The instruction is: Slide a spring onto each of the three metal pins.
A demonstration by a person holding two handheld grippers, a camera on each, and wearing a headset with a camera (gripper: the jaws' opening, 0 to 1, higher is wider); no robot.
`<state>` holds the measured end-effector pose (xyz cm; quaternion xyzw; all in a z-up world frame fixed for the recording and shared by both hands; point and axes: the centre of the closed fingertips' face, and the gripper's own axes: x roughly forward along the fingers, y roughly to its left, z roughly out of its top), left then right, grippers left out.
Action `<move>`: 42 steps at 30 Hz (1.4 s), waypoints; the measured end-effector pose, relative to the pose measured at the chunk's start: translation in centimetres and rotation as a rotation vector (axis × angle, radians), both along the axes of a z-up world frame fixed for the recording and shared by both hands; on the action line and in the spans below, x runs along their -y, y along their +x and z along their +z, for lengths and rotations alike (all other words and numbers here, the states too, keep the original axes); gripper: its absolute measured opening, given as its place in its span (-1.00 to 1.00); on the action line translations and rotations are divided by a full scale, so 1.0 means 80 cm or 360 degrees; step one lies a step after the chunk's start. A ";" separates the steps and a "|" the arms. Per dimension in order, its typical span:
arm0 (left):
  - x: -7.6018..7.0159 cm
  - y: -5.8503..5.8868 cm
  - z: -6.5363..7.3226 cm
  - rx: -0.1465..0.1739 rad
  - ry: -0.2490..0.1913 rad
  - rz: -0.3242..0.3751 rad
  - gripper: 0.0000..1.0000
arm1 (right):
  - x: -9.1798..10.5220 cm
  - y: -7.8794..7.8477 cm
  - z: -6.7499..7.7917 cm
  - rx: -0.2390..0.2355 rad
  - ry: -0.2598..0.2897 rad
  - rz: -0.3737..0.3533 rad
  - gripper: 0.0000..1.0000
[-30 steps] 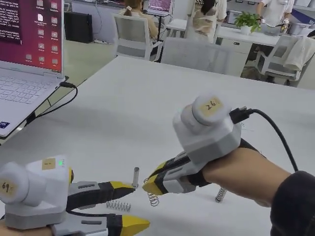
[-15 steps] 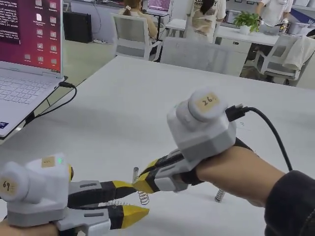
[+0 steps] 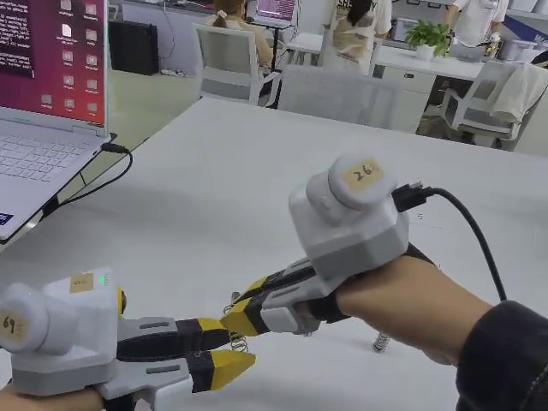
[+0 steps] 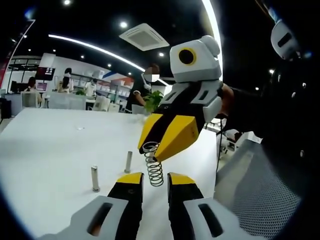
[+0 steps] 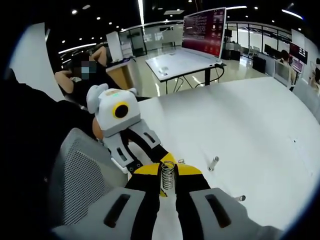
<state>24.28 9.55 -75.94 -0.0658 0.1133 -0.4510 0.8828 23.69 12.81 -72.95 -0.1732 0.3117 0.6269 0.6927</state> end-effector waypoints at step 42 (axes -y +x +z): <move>0.026 -0.034 -0.028 0.0030 0.0393 -0.0298 -0.97 | 0.035 -0.043 -0.043 0.0107 -0.0540 0.0530 -0.77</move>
